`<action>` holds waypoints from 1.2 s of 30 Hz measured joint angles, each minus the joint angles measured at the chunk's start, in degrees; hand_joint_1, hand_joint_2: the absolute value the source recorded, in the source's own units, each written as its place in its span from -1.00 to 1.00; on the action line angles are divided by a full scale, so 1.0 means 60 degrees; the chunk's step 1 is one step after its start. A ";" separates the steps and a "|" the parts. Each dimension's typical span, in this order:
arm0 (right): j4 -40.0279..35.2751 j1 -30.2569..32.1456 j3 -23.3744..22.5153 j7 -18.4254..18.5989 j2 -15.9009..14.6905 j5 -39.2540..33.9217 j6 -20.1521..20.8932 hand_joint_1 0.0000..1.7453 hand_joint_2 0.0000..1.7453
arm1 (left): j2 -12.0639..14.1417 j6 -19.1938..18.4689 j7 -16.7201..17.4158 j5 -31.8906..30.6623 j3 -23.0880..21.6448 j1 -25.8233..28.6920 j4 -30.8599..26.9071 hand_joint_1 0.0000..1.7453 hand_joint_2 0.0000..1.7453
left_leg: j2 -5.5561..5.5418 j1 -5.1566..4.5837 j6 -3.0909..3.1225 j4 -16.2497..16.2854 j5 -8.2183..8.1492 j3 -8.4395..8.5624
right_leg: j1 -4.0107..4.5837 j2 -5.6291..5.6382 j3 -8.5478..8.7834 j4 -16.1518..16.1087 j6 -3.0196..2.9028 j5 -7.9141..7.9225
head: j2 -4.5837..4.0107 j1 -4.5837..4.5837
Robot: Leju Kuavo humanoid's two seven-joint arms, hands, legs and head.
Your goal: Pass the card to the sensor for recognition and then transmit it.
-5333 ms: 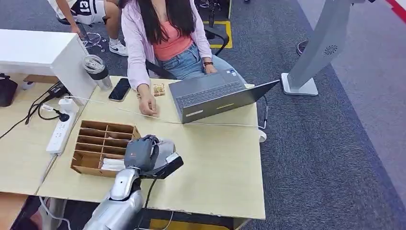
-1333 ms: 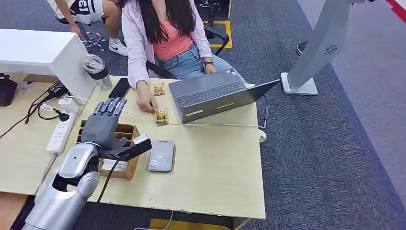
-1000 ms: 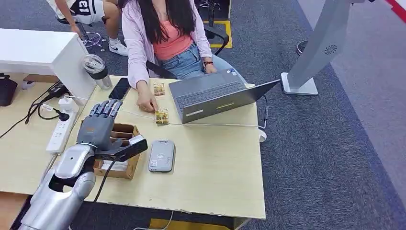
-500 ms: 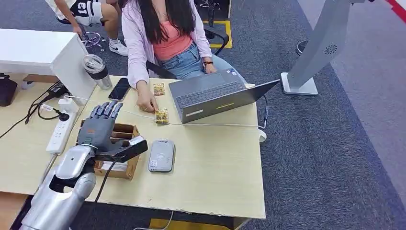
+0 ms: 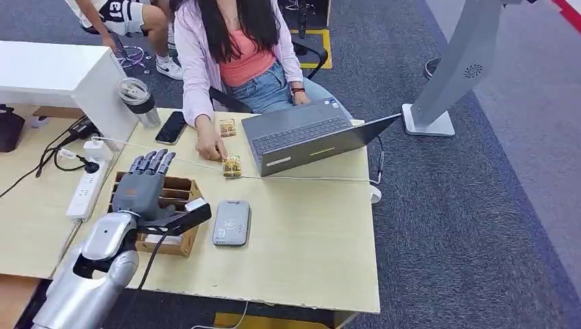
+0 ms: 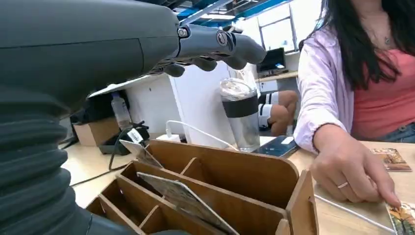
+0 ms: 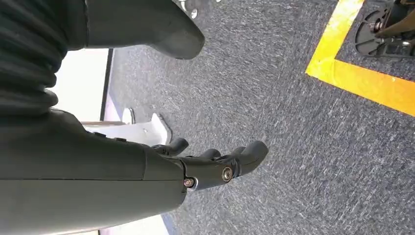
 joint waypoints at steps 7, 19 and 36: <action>0.0000 0.0000 0.0048 0.0000 0.0000 -0.0055 0.0000 -1.00 1.00 | 0.0000 0.0000 0.0025 -0.0033 0.0000 0.0081 0.0000 -1.00 1.00 | 0.0000 0.0000 0.0000 0.0000 0.0000 0.0000 | 0.0000 0.0000 0.0000 0.0000 0.0000 0.0000 | 0.0000 0.0000; 0.0004 0.0000 0.0157 -0.0004 0.0000 -0.0058 0.0007 -1.00 1.00 | 0.0007 -0.0004 0.0026 -0.0037 0.0000 0.0184 0.0000 -1.00 1.00 | 0.0000 0.0000 0.0000 0.0000 0.0000 0.0000 | 0.0000 0.0000 0.0000 0.0000 0.0000 0.0000 | 0.0000 0.0000; 0.0004 0.0000 0.0175 -0.0004 0.0000 -0.0149 0.0007 -1.00 1.00 | 0.0015 0.0018 0.0288 -0.0161 0.0007 0.0212 0.0000 -1.00 1.00 | -0.0001 0.0000 0.0000 -0.0001 0.0000 -0.0001 | 0.0000 -0.0001 0.0001 0.0000 0.0000 0.0000 | 0.0000 0.0000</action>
